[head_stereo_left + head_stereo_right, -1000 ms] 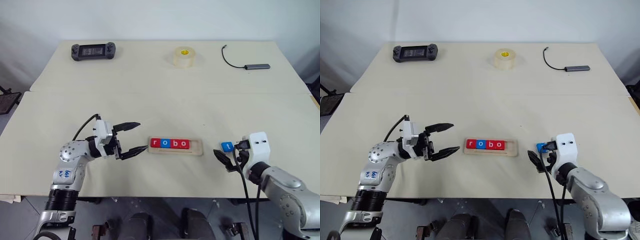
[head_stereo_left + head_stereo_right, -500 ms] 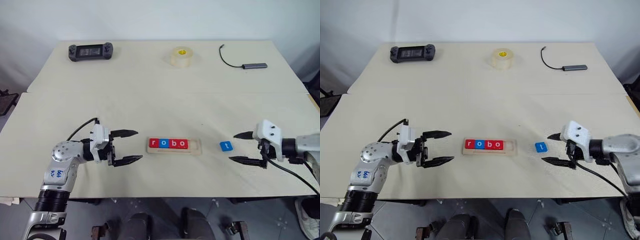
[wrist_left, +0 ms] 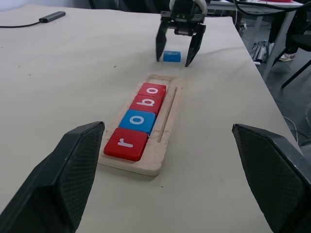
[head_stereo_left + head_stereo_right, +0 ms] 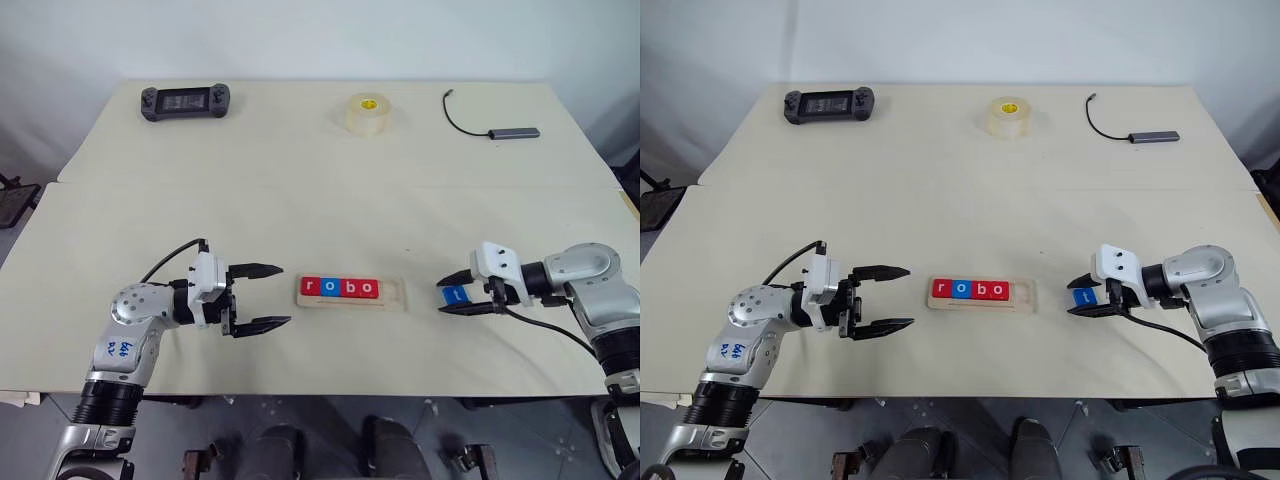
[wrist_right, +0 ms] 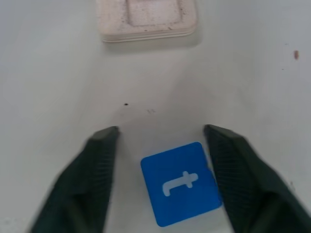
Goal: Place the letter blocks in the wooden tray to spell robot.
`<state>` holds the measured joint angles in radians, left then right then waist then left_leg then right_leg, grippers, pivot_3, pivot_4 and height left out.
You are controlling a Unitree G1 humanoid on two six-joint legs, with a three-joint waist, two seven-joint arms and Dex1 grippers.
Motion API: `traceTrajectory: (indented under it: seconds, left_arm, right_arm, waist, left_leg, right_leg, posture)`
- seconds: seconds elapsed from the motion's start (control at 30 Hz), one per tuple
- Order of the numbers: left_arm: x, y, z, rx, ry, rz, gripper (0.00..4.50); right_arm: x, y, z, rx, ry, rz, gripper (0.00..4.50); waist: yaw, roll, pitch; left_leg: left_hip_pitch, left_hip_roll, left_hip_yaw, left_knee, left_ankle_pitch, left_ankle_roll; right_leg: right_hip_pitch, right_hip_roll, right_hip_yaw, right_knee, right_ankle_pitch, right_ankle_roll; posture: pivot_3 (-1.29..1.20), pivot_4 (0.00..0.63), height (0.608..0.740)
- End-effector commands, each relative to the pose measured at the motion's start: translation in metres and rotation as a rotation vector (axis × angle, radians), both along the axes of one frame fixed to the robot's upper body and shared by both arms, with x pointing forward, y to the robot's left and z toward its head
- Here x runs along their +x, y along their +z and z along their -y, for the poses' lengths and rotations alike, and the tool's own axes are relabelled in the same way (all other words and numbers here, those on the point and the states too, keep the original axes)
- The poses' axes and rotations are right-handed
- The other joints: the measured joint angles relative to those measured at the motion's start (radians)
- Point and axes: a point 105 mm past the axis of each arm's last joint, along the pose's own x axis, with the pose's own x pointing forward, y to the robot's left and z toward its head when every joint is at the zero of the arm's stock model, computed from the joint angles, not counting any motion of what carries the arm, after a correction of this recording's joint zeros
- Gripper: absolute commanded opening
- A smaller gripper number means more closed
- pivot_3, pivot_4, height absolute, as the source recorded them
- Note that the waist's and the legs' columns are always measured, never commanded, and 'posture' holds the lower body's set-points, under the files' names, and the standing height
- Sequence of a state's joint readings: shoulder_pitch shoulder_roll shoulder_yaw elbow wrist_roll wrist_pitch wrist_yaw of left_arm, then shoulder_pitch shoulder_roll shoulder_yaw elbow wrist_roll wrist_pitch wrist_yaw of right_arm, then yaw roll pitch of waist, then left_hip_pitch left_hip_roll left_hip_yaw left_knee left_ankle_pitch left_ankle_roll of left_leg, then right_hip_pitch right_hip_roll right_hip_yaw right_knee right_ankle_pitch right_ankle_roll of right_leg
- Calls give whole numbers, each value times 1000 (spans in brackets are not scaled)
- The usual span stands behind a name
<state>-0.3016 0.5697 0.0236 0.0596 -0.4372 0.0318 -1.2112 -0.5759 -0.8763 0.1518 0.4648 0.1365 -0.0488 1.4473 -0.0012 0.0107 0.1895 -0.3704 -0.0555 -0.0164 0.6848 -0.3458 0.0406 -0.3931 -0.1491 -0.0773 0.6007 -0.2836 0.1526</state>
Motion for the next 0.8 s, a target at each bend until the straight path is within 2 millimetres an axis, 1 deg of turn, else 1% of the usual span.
traceTrajectory:
  seconds: [0.03,0.07,0.17,0.27,0.33,0.4,0.47,0.5,0.57,0.6,0.67,0.73,0.8]
  left_arm:
    - [-2,7,-1,-2,8,41,4500]
    - [-2,7,-1,-3,11,43,4500]
    - [-2,7,-1,-8,22,49,4500]
    - [-2,7,-1,-13,34,51,4500]
    - [-3,6,-1,-16,42,50,4500]
    - [-4,4,-1,-14,49,48,4500]
    - [-4,3,-3,-13,69,49,4500]
    - [-4,3,-4,-13,77,50,4500]
    - [-4,4,-5,-15,85,51,4500]
    - [-5,4,-5,-14,86,52,4500]
    - [-6,5,-5,-15,90,54,4500]
    - [-6,5,-5,-15,93,56,4500]
    - [-7,5,-5,-17,96,58,4500]
  right_arm:
    - [1,0,0,-12,11,3,1508]
    - [1,2,0,-9,15,10,1409]
    - [4,12,-4,5,24,34,1409]
    - [5,27,-15,23,62,56,1409]
    - [4,37,-30,48,100,64,1409]
    - [3,43,-44,59,124,58,1409]
    - [-1,50,-67,101,174,42,1409]
    - [-2,52,-77,111,181,29,1409]
    - [-2,49,-89,100,189,24,1409]
    - [0,47,-94,81,186,30,1409]
    - [6,45,-110,114,173,44,1409]
    - [9,41,-119,124,161,43,1409]
    - [9,36,-122,104,159,40,1409]
  waist:
    - [0,0,0]
    - [0,0,0]
    - [0,0,0]
    - [0,0,0]
    - [-1,0,0]
    - [-3,0,0]
    - [-2,0,0]
    - [-2,0,0]
    - [-1,0,0]
    - [1,0,0]
    - [2,0,0]
    - [2,0,0]
    - [3,0,0]
  left_leg:
    - [0,0,0,0,0,0]
    - [0,0,0,0,0,0]
    - [0,0,0,0,0,0]
    - [0,0,0,0,0,0]
    - [0,0,0,0,0,0]
    - [0,1,0,0,0,-1]
    - [0,1,0,0,-1,-2]
    - [0,2,0,0,-1,-2]
    - [0,2,0,0,-1,-2]
    - [0,2,0,0,-1,-2]
    - [0,0,-1,0,-1,-2]
    - [0,0,-1,0,-1,-2]
    - [-1,0,-1,0,-1,-2]
  right_leg:
    - [0,0,0,0,0,0]
    - [0,0,0,0,0,0]
    - [0,0,0,0,0,0]
    - [0,0,0,0,0,0]
    - [0,0,0,0,0,0]
    - [-1,0,0,0,0,0]
    - [-1,1,0,0,0,0]
    - [-1,1,0,0,0,0]
    - [-1,1,0,0,0,0]
    - [-1,1,0,0,0,0]
    - [-1,0,0,0,0,0]
    - [-1,0,0,1,0,0]
    - [-1,0,0,1,0,0]
  posture:
    - [0,150,740]
    - [0,150,740]
    - [0,150,740]
    - [0,150,740]
    - [0,150,740]
    - [0,150,740]
    - [0,150,740]
    - [0,150,740]
    - [0,150,740]
    - [0,150,740]
    - [0,150,740]
    - [0,150,740]
    - [0,150,740]
